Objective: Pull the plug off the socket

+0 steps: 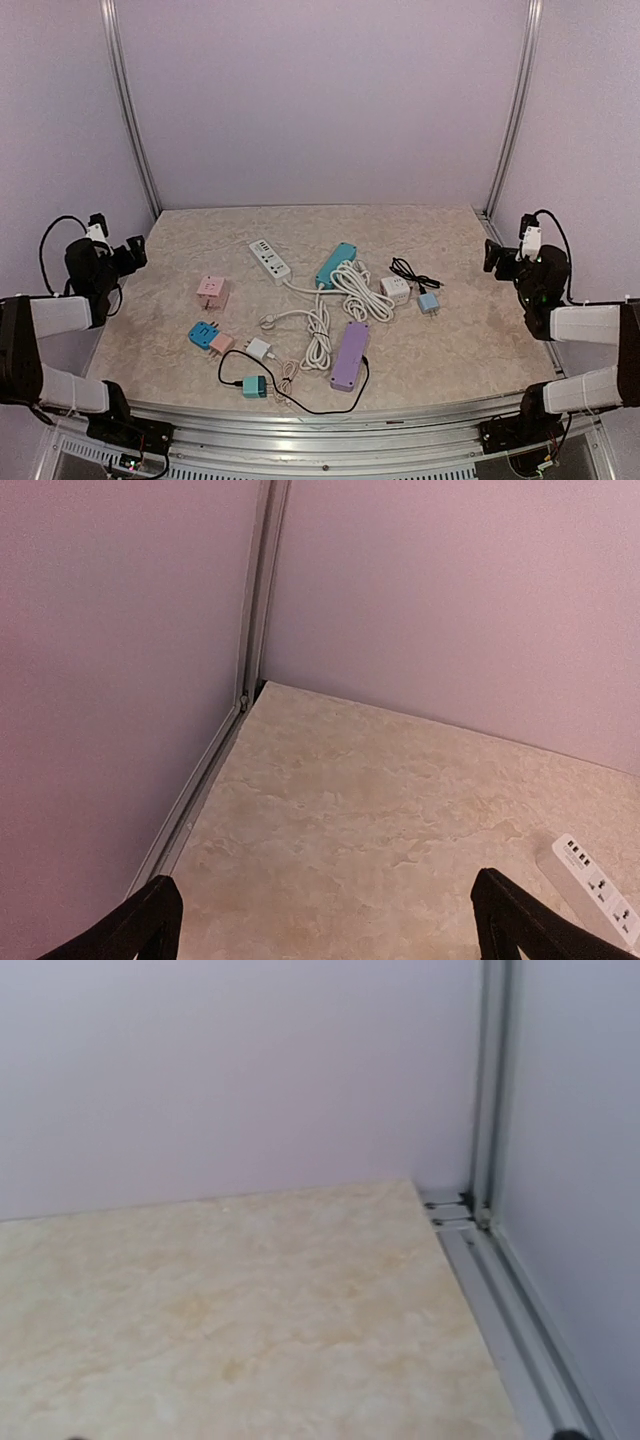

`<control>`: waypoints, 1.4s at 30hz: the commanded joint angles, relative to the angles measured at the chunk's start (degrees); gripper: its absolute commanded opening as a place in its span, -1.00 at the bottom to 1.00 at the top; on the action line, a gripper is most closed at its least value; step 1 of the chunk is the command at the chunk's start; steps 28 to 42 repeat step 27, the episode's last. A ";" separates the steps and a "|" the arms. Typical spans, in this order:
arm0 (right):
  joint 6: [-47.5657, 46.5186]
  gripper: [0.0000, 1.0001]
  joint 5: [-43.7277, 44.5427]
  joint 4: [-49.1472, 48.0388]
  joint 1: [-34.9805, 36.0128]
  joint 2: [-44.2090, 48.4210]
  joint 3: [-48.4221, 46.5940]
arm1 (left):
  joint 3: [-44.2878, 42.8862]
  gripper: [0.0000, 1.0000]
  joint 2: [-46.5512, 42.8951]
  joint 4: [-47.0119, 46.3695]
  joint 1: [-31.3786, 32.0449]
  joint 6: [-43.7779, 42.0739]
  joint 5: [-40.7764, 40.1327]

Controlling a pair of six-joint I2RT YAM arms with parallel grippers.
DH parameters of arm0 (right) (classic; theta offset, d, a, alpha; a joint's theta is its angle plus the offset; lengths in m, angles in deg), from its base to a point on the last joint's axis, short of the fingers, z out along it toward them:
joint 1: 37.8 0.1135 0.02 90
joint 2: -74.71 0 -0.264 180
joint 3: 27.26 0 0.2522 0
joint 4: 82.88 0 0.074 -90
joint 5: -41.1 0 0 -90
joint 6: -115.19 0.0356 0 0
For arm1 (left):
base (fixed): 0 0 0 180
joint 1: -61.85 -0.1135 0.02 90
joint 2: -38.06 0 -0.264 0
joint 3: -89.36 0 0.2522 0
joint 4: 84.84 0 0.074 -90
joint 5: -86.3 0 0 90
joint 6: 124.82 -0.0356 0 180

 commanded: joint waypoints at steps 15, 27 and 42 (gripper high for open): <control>-2.69 0.99 2.90 -15.10 -0.72 -3.13 7.14 | 5.71 0.97 3.72 -11.57 8.69 -7.86 -12.71; -2.67 0.99 2.46 -15.07 -0.72 -2.30 7.43 | 6.38 0.97 3.32 -12.05 6.71 -5.86 -12.07; -2.67 0.99 2.46 -15.07 -0.72 -2.30 7.43 | 6.38 0.97 3.32 -12.05 6.71 -5.86 -12.07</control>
